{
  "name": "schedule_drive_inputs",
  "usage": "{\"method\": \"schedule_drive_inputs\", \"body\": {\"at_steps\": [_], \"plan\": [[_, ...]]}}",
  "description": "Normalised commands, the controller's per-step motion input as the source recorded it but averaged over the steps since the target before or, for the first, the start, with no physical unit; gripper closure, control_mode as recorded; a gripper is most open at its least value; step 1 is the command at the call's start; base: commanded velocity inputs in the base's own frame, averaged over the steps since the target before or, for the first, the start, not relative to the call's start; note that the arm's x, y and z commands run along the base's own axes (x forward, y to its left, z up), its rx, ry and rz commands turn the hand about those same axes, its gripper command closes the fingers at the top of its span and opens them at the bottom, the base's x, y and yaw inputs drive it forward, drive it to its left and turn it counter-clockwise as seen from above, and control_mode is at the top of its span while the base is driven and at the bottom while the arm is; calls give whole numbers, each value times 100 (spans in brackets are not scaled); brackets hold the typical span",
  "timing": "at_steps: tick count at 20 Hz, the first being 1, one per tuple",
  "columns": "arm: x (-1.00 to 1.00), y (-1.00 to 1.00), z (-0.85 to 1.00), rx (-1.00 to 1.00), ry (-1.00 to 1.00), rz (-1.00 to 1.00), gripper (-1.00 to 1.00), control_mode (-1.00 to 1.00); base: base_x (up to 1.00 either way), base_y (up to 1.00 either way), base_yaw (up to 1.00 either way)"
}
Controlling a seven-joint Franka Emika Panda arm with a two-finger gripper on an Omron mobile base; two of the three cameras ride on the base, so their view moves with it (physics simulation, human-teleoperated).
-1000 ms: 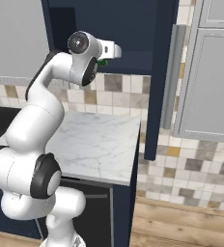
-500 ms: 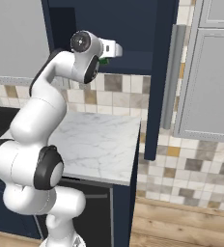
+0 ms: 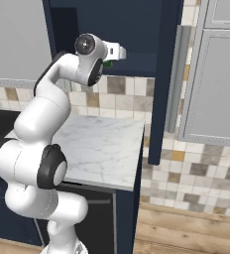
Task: Pick up the sponge and bar soap from the sink, and place them back in the cabinet, and close the cabinet door.
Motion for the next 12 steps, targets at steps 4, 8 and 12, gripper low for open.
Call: {"method": "schedule_drive_inputs", "body": {"at_steps": [4, 8, 12], "plan": [[23, 0, -4, 0, 0, 0, 100, -100, 0, 0, 0], [22, 0, -5, 0, 0, 0, 100, -100, 0, 0, 0], [24, 0, -6, 0, 0, 0, 100, -100, 0, 0, 0]]}}
